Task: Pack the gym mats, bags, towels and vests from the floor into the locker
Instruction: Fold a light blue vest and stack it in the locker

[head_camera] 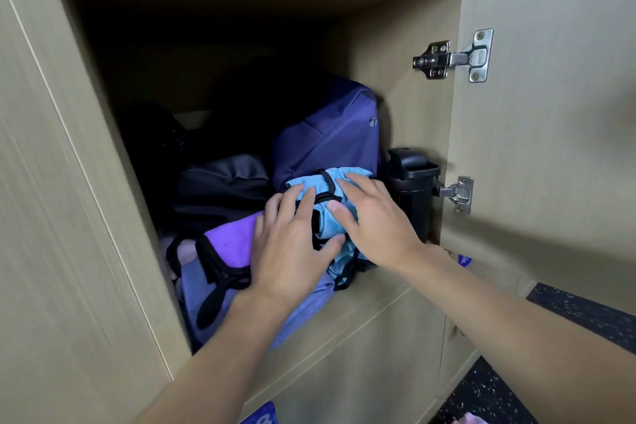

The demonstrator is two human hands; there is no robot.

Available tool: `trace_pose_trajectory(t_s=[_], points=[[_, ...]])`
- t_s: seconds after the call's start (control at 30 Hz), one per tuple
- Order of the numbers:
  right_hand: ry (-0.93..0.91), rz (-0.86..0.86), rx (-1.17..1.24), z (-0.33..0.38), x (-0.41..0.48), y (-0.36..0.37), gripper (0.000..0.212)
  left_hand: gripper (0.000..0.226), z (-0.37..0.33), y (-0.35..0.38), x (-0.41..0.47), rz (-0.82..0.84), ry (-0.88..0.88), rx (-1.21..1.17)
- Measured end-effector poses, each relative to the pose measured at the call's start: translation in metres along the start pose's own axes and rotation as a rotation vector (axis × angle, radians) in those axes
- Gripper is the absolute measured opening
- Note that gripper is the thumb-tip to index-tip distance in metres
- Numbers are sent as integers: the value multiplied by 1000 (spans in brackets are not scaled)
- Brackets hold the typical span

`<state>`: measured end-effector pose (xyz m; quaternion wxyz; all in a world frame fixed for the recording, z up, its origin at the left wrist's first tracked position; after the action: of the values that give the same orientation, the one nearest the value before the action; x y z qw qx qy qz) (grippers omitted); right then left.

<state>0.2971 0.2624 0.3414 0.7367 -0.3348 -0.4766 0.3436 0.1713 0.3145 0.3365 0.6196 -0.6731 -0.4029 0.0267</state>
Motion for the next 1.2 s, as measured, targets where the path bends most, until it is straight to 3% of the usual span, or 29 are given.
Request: trace_pose_trajectory(t_s=[0.17, 0.4, 0.63, 1.03, 1.2], points=[[15, 141, -17, -7, 6, 18, 63, 64, 3, 6, 1, -13, -18, -22], [-18, 100, -9, -8, -2, 27, 62, 49, 13, 3, 3, -98, -66, -29], [-2, 159, 35, -11, 8, 30, 65, 52, 16, 3, 8, -75, -107, 23], [72, 55, 23, 1, -31, -2, 68, 60, 3, -13, -4, -31, -25, -108], [120, 40, -3, 8, -58, -17, 68, 54, -8, -27, -24, -49, -8, -133]])
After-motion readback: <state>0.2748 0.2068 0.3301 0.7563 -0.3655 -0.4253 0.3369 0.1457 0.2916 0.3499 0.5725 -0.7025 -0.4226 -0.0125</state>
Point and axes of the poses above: each hand's wrist, its own x-axis towards the middle knuckle, its own y-axis out of the palm, z = x × y, the point moved 8 cm from there along x, towards the middle knuckle, and after that the axes turned 10 degrees about z, right-handed, at the moved point
